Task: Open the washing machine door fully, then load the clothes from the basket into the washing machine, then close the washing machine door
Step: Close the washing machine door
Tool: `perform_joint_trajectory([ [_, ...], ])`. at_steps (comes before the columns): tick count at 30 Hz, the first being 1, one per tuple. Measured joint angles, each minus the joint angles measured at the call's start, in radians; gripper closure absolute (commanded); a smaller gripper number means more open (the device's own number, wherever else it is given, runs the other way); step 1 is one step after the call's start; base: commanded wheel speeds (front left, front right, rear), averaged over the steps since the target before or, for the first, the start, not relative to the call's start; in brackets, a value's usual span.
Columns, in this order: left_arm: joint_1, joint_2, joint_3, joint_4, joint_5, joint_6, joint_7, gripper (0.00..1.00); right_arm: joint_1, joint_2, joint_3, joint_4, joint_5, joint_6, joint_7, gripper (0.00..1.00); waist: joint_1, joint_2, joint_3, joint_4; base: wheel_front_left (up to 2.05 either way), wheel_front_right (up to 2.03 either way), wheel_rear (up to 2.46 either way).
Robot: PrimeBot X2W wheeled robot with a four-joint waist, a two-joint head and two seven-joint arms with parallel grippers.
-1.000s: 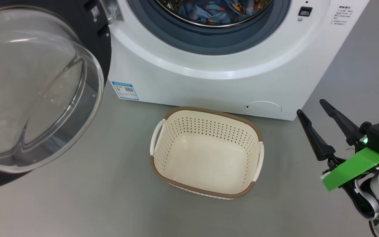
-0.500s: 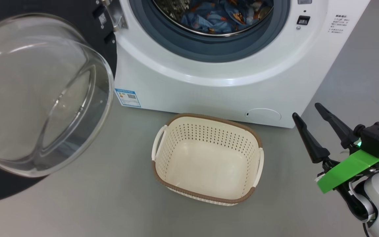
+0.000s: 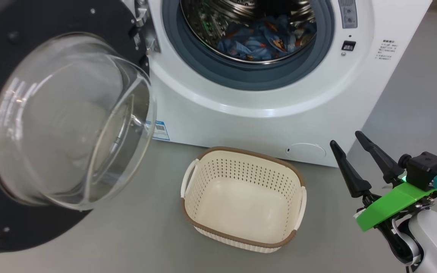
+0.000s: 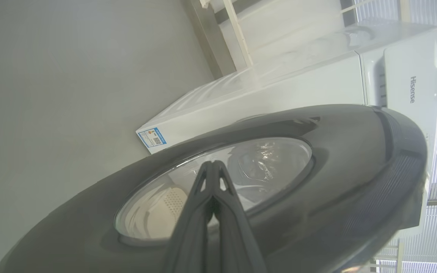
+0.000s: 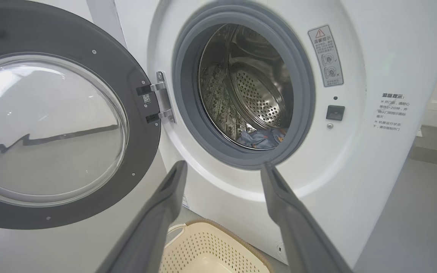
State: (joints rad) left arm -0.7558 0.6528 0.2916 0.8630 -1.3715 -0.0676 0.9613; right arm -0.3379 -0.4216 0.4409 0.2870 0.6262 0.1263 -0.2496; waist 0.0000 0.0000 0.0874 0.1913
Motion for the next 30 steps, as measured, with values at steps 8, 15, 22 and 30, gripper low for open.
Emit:
perform_joint_trajectory([
  [8,0.084,-0.036,-0.032,-0.224,-0.026,0.093,0.137,1.00,0.042,0.039,-0.038,-0.001,0.000,0.000,0.000,0.00,0.0000,0.0000,-0.035,0.018,0.00,0.00,0.00],
  [15,0.169,-0.096,-0.058,-0.460,-0.078,0.226,0.244,1.00,0.064,0.067,-0.060,-0.001,-0.001,0.000,-0.002,0.00,0.0000,0.0000,-0.062,0.027,0.00,0.00,0.00],
  [22,0.258,-0.142,-0.080,-0.663,-0.099,0.337,0.294,1.00,0.078,0.081,-0.071,-0.005,-0.001,0.000,-0.002,0.00,0.0001,0.0001,-0.077,0.001,0.00,0.00,0.00],
  [30,0.302,-0.197,-0.108,-0.786,-0.121,0.378,0.315,1.00,0.085,0.096,-0.084,-0.007,-0.003,0.000,-0.002,0.00,0.0001,0.0000,-0.084,-0.041,0.00,0.00,0.00],
])
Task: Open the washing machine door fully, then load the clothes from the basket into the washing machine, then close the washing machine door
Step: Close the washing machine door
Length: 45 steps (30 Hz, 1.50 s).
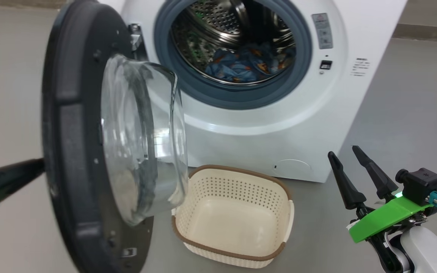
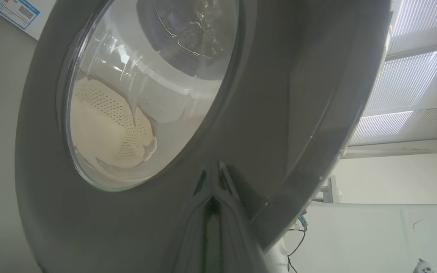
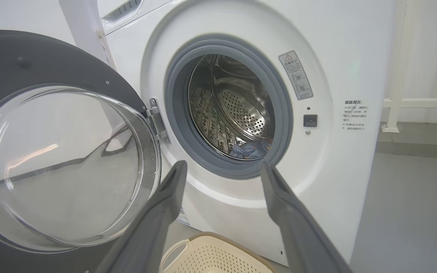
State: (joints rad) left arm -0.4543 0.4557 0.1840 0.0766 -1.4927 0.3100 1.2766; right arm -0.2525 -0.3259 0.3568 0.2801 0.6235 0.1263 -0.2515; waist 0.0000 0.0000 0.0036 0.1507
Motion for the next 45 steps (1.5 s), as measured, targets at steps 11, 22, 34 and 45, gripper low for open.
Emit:
perform_joint_trajectory([
  [11,0.007,-0.053,-0.017,-0.048,-0.027,-0.002,0.007,1.00,0.002,0.001,-0.009,-0.002,0.000,0.000,-0.001,0.00,0.0000,0.0000,-0.003,-0.100,0.00,0.00,0.00],
  [22,-0.001,-0.101,-0.045,-0.054,-0.030,-0.023,-0.017,1.00,0.011,0.000,-0.009,-0.003,0.000,0.000,-0.001,0.00,0.0000,0.0000,0.005,-0.206,0.00,0.00,0.00],
  [34,-0.039,-0.172,-0.045,-0.060,-0.030,-0.064,-0.077,1.00,0.011,0.000,-0.009,-0.005,0.000,0.000,-0.001,0.00,0.0000,0.0000,0.027,-0.285,0.00,0.00,0.00],
  [45,-0.054,-0.187,-0.046,-0.064,-0.030,-0.073,-0.084,1.00,0.011,0.005,-0.021,-0.007,-0.002,0.000,-0.001,0.00,0.0000,0.0000,0.044,-0.286,0.00,0.00,0.00],
])
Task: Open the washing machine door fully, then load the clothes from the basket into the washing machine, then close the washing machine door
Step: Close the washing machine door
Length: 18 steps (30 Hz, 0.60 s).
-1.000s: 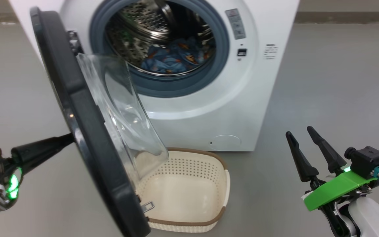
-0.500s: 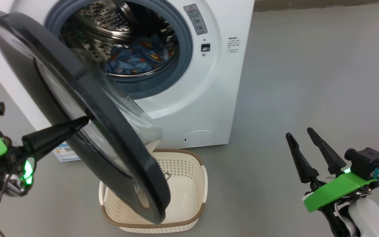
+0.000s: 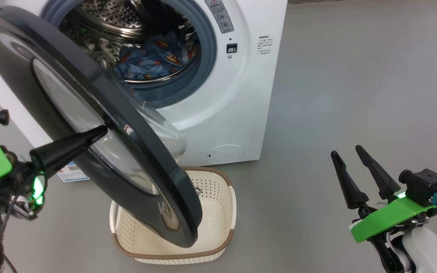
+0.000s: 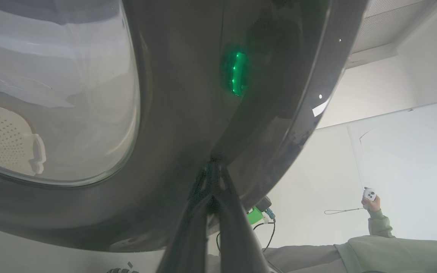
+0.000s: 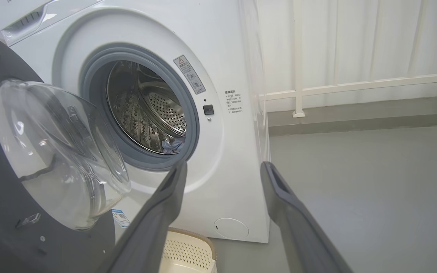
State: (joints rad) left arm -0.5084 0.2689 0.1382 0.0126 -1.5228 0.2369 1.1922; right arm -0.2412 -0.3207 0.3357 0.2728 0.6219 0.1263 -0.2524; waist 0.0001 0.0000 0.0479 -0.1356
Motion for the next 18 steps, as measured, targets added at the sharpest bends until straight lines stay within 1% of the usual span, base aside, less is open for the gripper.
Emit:
perform_joint_trajectory([
  [9,-0.002,0.001,0.006,-0.012,0.000,-0.009,0.000,1.00,0.000,0.006,-0.013,-0.002,-0.007,0.000,0.000,0.00,0.0000,0.0000,-0.003,0.023,0.00,0.00,0.00],
  [14,0.002,0.032,0.032,-0.029,0.002,-0.009,0.000,1.00,0.011,0.002,-0.022,-0.002,-0.007,0.000,0.000,0.00,0.0000,0.0000,-0.013,0.039,0.00,0.00,0.00],
  [18,0.010,0.049,0.049,-0.045,0.021,-0.040,-0.017,1.00,0.014,0.002,-0.024,-0.002,-0.007,0.000,0.000,0.00,0.0000,0.0000,-0.019,0.052,0.00,0.00,0.00],
])
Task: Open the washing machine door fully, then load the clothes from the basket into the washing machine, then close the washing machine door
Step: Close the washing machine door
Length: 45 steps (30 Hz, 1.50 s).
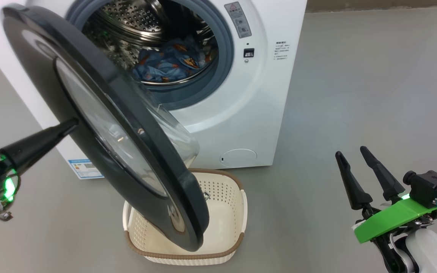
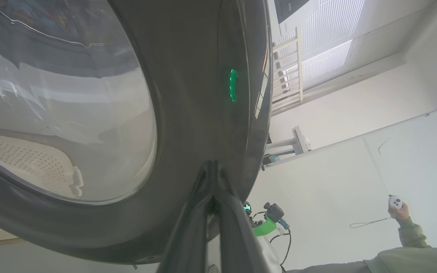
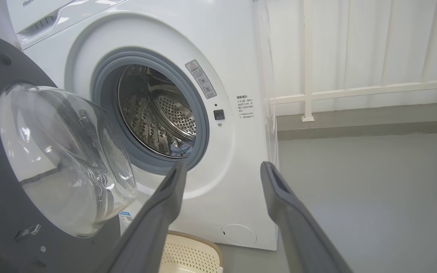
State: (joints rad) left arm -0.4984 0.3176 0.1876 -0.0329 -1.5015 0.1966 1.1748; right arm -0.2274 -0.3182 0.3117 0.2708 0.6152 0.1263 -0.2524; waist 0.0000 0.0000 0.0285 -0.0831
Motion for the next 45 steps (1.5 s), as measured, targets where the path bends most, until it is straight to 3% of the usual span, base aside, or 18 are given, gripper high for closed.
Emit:
perform_joint_trajectory([
  [1,0.006,0.003,0.004,-0.003,0.011,-0.013,-0.014,1.00,0.000,0.000,0.000,0.000,0.000,0.000,0.000,0.00,-0.0001,0.0000,-0.001,0.003,0.00,0.00,0.00],
  [3,0.018,0.006,0.008,-0.004,0.039,-0.042,-0.042,0.54,0.000,0.000,-0.001,-0.001,0.000,0.000,0.000,0.00,0.0000,0.0000,-0.004,0.010,0.00,0.00,0.00],
  [4,0.025,0.006,0.009,-0.005,0.054,-0.058,-0.056,0.09,0.000,0.000,-0.001,-0.001,0.000,0.000,0.000,0.00,0.0000,0.0000,-0.005,0.012,0.00,0.00,0.00],
  [5,0.034,0.006,0.009,-0.008,0.066,-0.073,-0.072,0.00,0.000,0.000,-0.002,-0.001,0.000,0.000,0.000,0.00,0.0000,0.0000,-0.006,0.015,0.00,0.00,0.00],
  [12,0.102,-0.015,0.046,-0.018,0.165,-0.184,-0.227,0.00,0.000,0.000,-0.003,-0.008,0.000,0.000,0.000,0.00,0.0000,0.0000,0.000,0.016,0.00,0.00,0.00],
  [16,0.141,-0.031,0.071,0.000,0.272,-0.248,-0.370,0.00,0.000,-0.001,-0.009,-0.012,0.000,0.000,0.000,0.00,0.0000,0.0000,0.007,0.010,0.00,0.00,0.00],
  [19,0.184,-0.037,0.070,0.019,0.413,-0.291,-0.525,0.00,-0.001,-0.007,-0.016,-0.015,0.000,0.000,0.000,0.00,0.0000,0.0000,0.011,-0.002,0.00,0.00,0.00],
  [21,0.197,-0.039,0.064,0.022,0.444,-0.297,-0.562,0.00,-0.001,-0.007,-0.018,-0.017,0.000,0.000,0.000,0.00,0.0000,0.0000,0.012,-0.006,0.00,0.00,0.00],
  [27,0.267,-0.039,0.007,0.023,0.625,-0.321,-0.820,0.00,-0.001,-0.009,-0.022,-0.019,-0.001,0.000,0.000,0.00,0.0000,0.0000,0.015,-0.024,0.00,0.00,0.00],
  [33,0.342,-0.046,-0.054,0.064,0.712,-0.322,-1.059,0.00,-0.002,-0.010,-0.020,-0.019,-0.001,0.000,0.000,0.00,-0.0001,0.0000,0.017,-0.036,0.00,0.00,0.00],
  [45,0.407,-0.033,-0.171,0.191,0.830,-0.322,-1.353,0.00,-0.003,-0.006,-0.018,-0.018,-0.008,0.000,0.000,0.00,0.0000,0.0000,0.013,-0.045,0.00,0.00,0.00],
])
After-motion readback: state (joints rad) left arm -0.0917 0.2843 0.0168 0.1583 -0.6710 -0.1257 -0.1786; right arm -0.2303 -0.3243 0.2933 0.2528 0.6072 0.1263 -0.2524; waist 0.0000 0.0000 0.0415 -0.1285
